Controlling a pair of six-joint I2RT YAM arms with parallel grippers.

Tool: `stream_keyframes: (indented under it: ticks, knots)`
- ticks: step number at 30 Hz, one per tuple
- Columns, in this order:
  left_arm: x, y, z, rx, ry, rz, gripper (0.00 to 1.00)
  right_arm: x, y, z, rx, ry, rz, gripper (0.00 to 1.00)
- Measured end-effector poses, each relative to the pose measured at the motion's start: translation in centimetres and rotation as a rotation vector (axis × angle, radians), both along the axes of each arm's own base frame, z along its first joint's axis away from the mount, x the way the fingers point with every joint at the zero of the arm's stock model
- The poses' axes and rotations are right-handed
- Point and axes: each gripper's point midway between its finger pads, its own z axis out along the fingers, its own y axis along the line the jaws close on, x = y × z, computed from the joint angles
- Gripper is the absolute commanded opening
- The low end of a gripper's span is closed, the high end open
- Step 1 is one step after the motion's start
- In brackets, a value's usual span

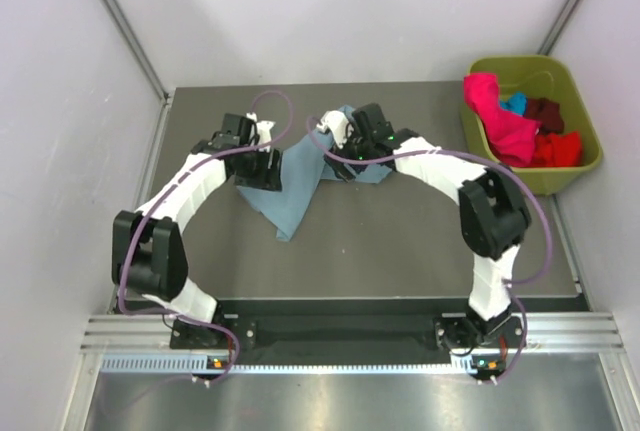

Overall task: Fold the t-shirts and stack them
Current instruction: Move the tshirt to the center of the board, then flatten the tshirt out

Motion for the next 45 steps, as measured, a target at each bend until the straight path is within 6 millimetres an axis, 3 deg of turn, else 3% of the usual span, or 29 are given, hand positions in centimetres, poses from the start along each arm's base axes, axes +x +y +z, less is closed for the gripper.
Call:
stream_keyframes:
  ticks: [3,5,10,13,17,22,25,26,27,28,33,36,39,42,45]
  knots:
    - [-0.7,-1.5,-0.8,-0.008,0.031,-0.05,0.68,-0.3,-0.2,-3.9,-0.053,0.077,0.001,0.75]
    - [-1.3,-2.8,-1.4,-0.007,0.049,-0.095,0.68,-0.4,-0.3,-5.2,-0.069,0.1,0.001,0.75]
    - [-2.6,-4.3,-3.2,0.001,0.105,-0.152,0.68,-0.1,-0.1,-5.2,-0.067,0.092,-0.003,0.75]
    - [-3.2,-4.2,-4.6,0.007,0.145,-0.154,0.68,0.4,-0.2,-5.2,-0.069,0.074,-0.013,0.73]
    - [-3.7,-3.9,-5.6,0.02,0.178,-0.15,0.68,1.3,0.0,-6.7,-0.093,0.073,-0.015,0.67]
    - [-3.8,-3.9,-6.1,0.024,0.191,-0.149,0.68,1.4,-0.3,-9.6,-0.139,0.104,-0.017,0.5]
    - [-3.7,-3.8,-6.1,0.027,0.19,-0.148,0.68,1.9,-0.4,-9.4,-0.144,0.091,-0.027,0.37]
    - [-3.7,-3.8,-6.2,0.03,0.191,-0.147,0.68,2.0,-0.4,-9.4,-0.148,0.084,-0.03,0.28]
    - [-3.7,-3.7,-6.2,0.032,0.193,-0.146,0.68,2.2,-0.5,-9.3,-0.152,0.077,-0.034,0.09]
    - [-3.7,-3.7,-6.3,0.035,0.194,-0.144,0.68,2.4,-0.7,-9.3,-0.156,0.072,-0.044,0.01]
    - [-3.5,-3.1,-6.5,0.07,0.191,-0.13,0.68,3.1,-1.6,-9.0,-0.183,0.048,-0.079,0.0]
    - [-2.6,-2.6,-5.9,0.098,0.164,-0.109,0.69,3.6,-2.1,-7.2,-0.184,0.023,-0.102,0.0]
    - [-0.9,-2.2,-4.7,0.11,0.115,-0.081,0.69,4.9,-2.5,-2.5,-0.144,-0.042,-0.129,0.0]
    - [0.6,-2.4,-3.1,0.096,0.067,-0.063,0.69,6.5,-2.9,4.7,-0.067,-0.164,-0.166,0.0]
    - [1.2,-2.6,-2.2,0.082,0.049,-0.061,0.67,6.7,-3.8,12.2,0.02,-0.291,-0.198,0.0]
